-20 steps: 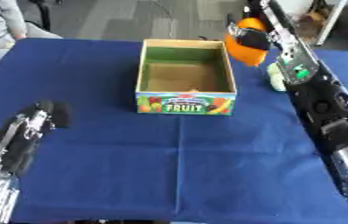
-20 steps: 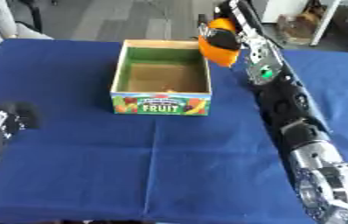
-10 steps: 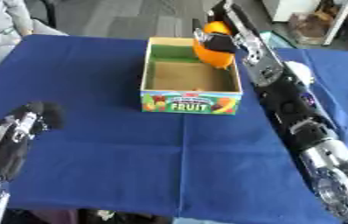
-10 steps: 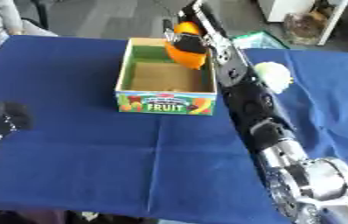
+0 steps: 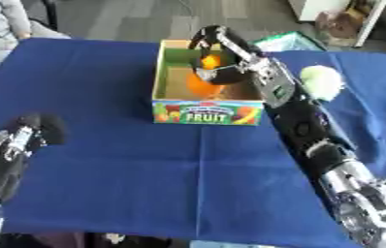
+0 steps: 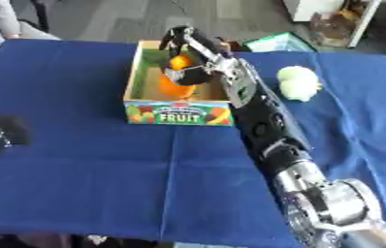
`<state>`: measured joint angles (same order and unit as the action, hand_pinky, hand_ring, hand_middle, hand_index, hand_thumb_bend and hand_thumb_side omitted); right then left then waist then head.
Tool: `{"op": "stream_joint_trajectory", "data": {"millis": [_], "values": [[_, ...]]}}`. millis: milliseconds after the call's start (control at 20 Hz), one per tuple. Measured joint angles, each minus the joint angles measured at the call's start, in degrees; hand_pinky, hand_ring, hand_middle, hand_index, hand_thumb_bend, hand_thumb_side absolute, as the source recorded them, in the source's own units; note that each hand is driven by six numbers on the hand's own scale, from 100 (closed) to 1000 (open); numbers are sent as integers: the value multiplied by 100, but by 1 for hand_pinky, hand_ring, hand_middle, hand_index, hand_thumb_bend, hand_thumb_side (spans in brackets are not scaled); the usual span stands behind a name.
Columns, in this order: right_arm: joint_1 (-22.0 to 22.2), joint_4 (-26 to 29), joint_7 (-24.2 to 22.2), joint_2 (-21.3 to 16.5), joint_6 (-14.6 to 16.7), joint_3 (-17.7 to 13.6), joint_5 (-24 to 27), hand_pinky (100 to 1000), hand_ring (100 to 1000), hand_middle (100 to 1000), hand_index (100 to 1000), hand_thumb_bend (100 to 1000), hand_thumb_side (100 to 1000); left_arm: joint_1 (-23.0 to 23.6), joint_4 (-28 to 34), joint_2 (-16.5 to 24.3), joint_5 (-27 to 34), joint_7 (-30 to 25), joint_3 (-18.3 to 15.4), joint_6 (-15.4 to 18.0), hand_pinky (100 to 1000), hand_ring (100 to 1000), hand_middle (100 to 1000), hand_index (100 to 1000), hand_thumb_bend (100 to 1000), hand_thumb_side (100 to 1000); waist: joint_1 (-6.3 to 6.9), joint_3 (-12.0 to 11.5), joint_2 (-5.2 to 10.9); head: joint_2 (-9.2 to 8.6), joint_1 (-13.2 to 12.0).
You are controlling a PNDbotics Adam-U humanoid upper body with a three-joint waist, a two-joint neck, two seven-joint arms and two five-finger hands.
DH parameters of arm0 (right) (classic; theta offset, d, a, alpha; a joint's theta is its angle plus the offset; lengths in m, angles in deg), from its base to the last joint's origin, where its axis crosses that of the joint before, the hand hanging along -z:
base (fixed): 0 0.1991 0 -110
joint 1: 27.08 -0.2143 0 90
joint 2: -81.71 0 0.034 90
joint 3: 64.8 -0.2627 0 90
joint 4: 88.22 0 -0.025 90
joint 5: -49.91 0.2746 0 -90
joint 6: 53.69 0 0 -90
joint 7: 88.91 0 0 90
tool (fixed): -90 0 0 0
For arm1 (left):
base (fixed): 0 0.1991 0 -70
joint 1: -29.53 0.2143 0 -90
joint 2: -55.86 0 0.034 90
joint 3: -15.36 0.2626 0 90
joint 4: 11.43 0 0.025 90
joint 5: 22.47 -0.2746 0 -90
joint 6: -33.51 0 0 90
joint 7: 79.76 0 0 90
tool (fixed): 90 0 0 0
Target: Pick up objects on the table and place them in the box.
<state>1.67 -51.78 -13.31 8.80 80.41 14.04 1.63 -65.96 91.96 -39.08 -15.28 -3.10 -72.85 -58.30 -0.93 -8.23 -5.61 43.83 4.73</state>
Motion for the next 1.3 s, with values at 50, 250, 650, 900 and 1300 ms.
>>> {"op": "stream_joint_trajectory", "data": {"millis": [50, 250, 650, 900, 1300], "values": [[11, 3, 60, 0, -22, -19, -57, 828, 769, 769, 822, 100, 125, 0, 0, 0, 0, 0, 0, 0, 688, 670, 616, 697, 100, 736, 2, 2, 0, 0, 1], [25, 8, 439, 0, -196, -55, -314, 869, 816, 819, 863, 100, 102, 0, 0, 0, 0, 0, 1, 0, 688, 671, 616, 698, 100, 736, 4, 10, 0, 0, 1], [27, 8, 1384, -23, -550, -82, -1025, 990, 969, 948, 955, 100, 100, 0, 0, 0, 0, -1, 1, 0, 690, 671, 616, 698, 100, 737, -17, 26, 0, 0, 2], [29, 8, 1937, -41, -800, -84, -1529, 1000, 984, 961, 964, 156, 100, 0, 0, 0, 0, -1, 1, -1, 690, 672, 616, 698, 100, 736, -26, 36, 0, 0, 4], [28, -54, 2374, -91, -953, -84, -2030, 1000, 983, 961, 970, 289, 100, 1, 0, -1, -1, -4, 0, -4, 691, 673, 616, 698, 100, 738, -39, 57, 3, 1, 13]]}}
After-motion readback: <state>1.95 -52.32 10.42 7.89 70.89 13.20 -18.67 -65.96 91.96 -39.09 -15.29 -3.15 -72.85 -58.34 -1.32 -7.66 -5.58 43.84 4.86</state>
